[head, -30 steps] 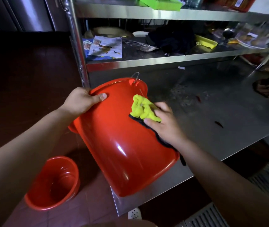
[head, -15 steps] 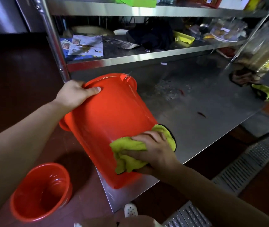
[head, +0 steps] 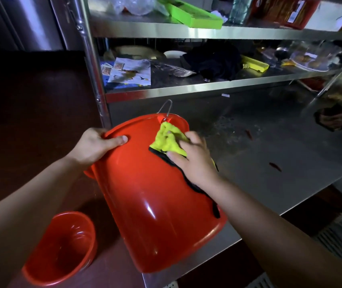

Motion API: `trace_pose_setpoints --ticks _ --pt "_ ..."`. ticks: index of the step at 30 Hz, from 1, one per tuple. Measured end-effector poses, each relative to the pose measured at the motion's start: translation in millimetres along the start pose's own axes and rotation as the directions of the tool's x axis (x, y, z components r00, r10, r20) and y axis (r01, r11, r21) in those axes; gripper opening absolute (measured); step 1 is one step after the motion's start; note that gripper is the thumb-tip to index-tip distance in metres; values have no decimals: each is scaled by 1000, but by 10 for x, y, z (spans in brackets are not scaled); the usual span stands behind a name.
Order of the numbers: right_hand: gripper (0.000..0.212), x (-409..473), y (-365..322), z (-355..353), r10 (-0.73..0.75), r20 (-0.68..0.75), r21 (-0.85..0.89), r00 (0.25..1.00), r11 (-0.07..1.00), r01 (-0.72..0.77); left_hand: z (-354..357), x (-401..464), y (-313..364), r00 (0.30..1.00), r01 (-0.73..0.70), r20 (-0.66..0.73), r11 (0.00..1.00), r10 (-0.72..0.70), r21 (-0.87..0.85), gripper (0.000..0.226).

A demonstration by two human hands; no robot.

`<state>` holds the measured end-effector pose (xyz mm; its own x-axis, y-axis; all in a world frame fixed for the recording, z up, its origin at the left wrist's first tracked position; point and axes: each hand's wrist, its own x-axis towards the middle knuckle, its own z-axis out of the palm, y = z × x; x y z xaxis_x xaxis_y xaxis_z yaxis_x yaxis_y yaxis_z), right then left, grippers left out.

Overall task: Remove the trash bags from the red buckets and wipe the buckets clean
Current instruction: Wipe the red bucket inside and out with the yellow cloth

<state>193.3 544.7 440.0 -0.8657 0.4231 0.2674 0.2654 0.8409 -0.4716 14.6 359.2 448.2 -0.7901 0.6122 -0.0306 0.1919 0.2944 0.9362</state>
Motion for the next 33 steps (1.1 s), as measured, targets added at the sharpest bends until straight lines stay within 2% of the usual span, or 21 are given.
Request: trace_pose_setpoints --ticks 3,7,11,13,16,18,20,23,26,28,29,31,33 --pt "50 317 -43 72 -13 24 -57 1000 998 14 -21 28 -52 999 25 -38 999 -26 -24 25" --pt "50 500 225 26 88 5 165 996 982 -87 76 112 0 998 28 -53 1000 -28 4 36" --pt "26 432 397 -69 275 70 344 959 896 -282 115 122 27 997 16 -76 1000 -15 17 39" --pt "22 244 465 -115 372 127 401 919 829 -391 96 89 -18 994 8 -109 999 -3 50 38" --pt "28 -83 561 -152 431 152 366 889 811 -456 103 6 -15 992 -28 -119 996 38 90 26" --pt "33 -291 609 -183 469 143 355 871 797 -488 138 -28 33 992 -48 -111 991 61 122 28" --pt "34 -494 648 -229 502 172 345 847 775 -529 156 -47 126 994 -53 -87 984 69 172 40" --pt "30 -765 726 -308 487 157 275 859 814 -512 125 -48 348 992 -100 -44 948 119 301 66" --pt "26 -852 725 -472 471 28 273 881 845 -460 103 -67 673 953 -265 4 827 303 496 80" --pt "23 -806 662 -631 468 -123 312 875 855 -414 129 -110 865 884 -378 40 661 466 649 81" --pt "21 -766 606 -731 462 -204 334 863 862 -382 164 -138 940 817 -450 82 541 571 711 77" --pt "12 -699 471 -948 446 -346 395 826 867 -302 254 -170 970 627 -580 196 284 754 763 67" --pt "6 -667 356 -1134 431 -443 432 786 871 -234 343 -214 905 508 -638 291 127 811 760 58"
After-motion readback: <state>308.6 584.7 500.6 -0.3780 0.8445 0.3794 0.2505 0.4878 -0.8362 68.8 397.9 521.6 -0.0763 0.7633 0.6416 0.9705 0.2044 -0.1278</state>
